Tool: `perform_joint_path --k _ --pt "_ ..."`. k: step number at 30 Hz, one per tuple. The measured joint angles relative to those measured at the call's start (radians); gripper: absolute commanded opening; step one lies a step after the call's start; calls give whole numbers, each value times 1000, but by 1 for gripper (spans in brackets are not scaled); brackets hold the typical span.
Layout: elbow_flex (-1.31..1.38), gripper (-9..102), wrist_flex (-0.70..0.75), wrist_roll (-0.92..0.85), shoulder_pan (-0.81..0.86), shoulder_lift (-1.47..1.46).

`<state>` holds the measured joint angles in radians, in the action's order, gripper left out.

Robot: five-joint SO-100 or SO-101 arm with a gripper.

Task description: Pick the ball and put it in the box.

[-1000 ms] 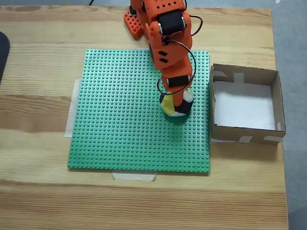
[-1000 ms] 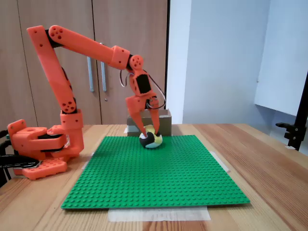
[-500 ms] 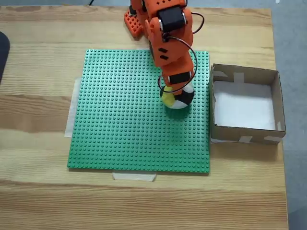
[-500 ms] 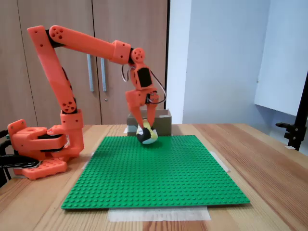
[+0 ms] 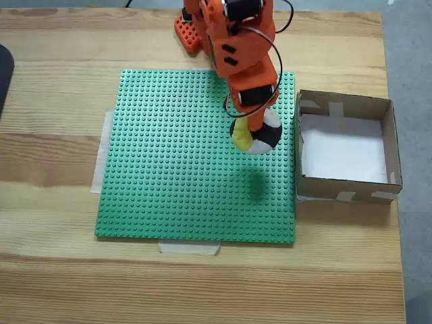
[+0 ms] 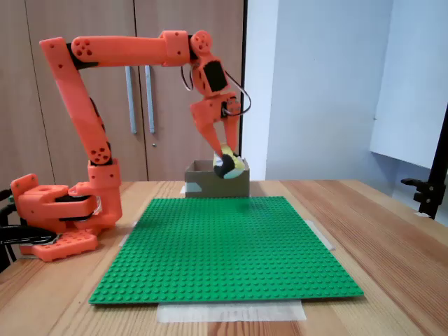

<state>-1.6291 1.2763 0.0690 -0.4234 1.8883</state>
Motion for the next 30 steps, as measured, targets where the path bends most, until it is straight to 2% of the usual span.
perform_joint_path --k 12,23,30 --pt "156 -1 35 5 -160 0" --pt "161 -1 5 40 -308 0" --pt "192 -1 23 -44 -322 -6"
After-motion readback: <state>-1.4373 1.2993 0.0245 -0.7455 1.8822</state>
